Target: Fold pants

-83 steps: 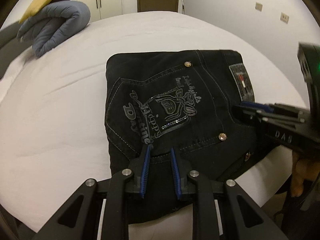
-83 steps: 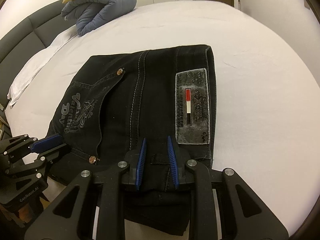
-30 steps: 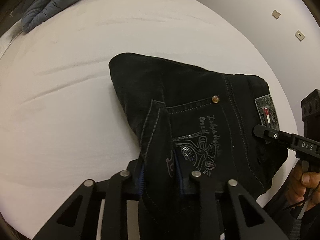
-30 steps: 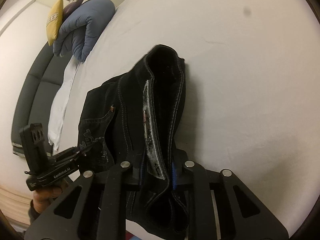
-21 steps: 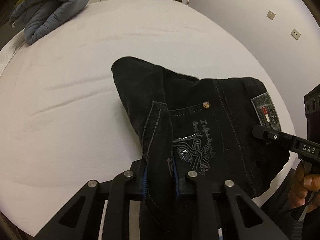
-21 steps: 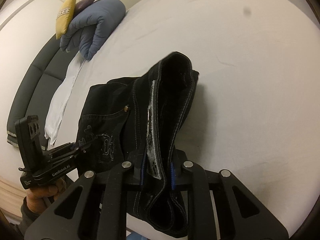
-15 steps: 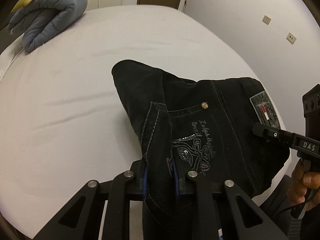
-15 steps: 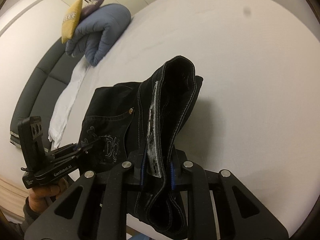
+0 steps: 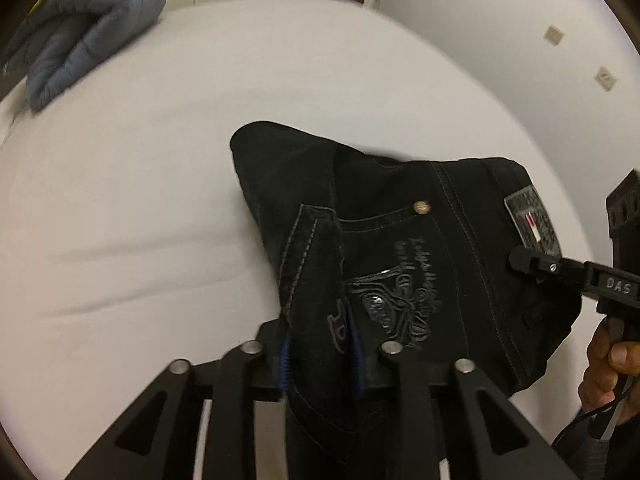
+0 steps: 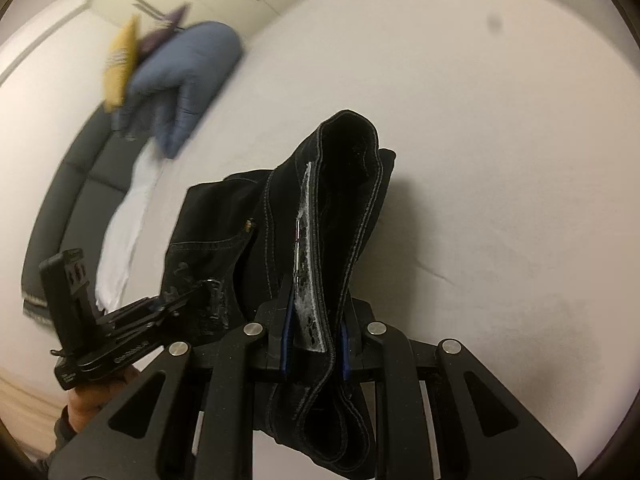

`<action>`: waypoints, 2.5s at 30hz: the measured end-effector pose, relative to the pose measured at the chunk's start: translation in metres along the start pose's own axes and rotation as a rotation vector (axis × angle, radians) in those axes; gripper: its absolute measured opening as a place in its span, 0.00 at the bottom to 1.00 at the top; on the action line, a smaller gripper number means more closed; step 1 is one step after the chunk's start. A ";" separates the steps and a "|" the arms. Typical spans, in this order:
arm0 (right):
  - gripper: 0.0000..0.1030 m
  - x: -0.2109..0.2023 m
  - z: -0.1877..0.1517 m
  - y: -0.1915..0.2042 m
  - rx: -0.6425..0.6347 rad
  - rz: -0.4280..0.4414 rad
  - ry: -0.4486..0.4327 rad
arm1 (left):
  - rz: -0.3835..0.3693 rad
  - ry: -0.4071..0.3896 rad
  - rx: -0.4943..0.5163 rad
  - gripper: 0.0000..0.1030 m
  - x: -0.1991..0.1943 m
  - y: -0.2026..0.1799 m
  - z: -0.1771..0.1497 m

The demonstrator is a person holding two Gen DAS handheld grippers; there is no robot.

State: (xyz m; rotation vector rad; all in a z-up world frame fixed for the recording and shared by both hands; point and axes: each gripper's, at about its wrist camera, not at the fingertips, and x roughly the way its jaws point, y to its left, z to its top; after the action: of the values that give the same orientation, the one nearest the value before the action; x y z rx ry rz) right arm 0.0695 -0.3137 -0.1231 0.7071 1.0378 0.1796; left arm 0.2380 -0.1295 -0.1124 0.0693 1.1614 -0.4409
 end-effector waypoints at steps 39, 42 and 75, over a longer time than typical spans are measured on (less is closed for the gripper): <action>1.00 -0.366 -0.194 0.211 -0.492 -0.367 -0.971 | 0.430 -0.662 -0.152 1.00 -0.311 0.011 -0.105; 1.00 -0.353 -0.201 0.215 -0.452 -0.387 -0.892 | 0.385 -0.541 -0.173 1.00 -0.281 0.015 -0.109; 1.00 -0.198 -0.183 0.151 -0.291 -0.404 -0.436 | 0.265 -0.246 -0.223 1.00 -0.182 0.019 -0.139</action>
State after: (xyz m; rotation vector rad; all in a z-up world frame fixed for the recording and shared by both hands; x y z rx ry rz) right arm -0.1579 -0.2060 0.0560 0.2442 0.6961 -0.1677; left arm 0.0656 -0.0191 -0.0090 -0.0247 0.9364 -0.0803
